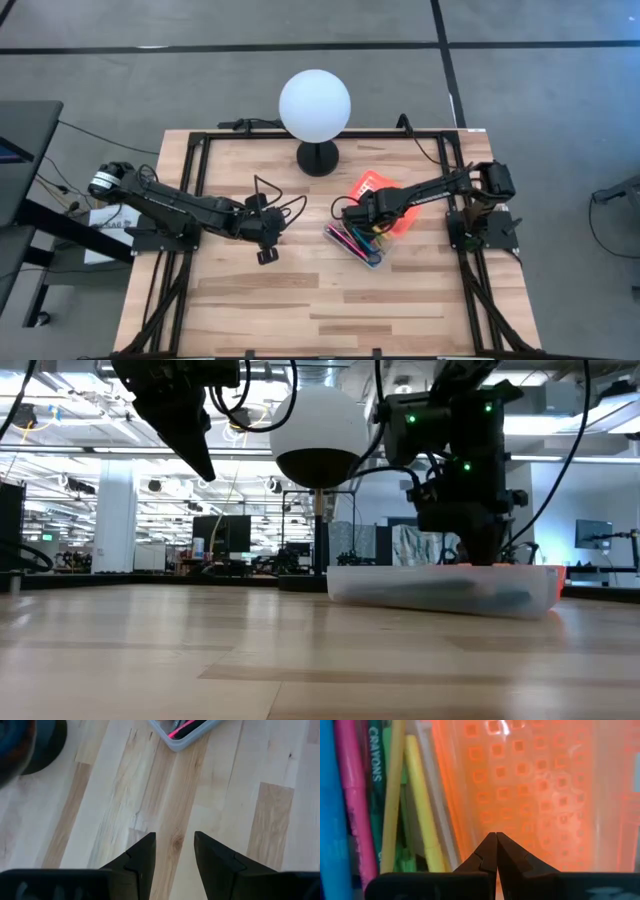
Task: Pick & place school supplies into a supply box
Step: Move the orange supply box to the center of the table
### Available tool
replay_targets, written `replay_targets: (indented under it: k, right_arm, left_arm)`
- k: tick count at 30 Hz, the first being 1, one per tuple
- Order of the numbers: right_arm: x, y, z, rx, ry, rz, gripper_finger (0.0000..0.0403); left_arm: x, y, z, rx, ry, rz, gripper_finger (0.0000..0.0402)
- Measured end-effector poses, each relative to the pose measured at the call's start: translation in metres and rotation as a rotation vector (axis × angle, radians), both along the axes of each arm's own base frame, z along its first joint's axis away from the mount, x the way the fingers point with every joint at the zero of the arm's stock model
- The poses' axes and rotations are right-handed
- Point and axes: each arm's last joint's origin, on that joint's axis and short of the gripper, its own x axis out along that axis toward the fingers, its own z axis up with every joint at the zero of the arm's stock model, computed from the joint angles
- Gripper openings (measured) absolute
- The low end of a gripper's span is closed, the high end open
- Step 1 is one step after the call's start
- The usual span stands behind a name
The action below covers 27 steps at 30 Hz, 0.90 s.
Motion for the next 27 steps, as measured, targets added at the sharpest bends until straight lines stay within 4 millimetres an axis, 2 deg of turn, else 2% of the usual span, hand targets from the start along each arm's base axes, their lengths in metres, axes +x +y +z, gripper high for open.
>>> replay_targets:
  k: [11, 27]
  right_arm:
    - [0.011, 0.007, -0.002, 0.108, -0.105, 0.062, 0.0000]
    - [0.019, 0.062, -0.001, 0.216, -0.265, 0.107, 0.0000]
  left_arm:
    - [0.000, 0.001, 0.000, 0.021, -0.005, 0.010, 0.0129]
    - [0.000, 0.001, 0.000, 0.041, -0.014, 0.029, 0.0129]
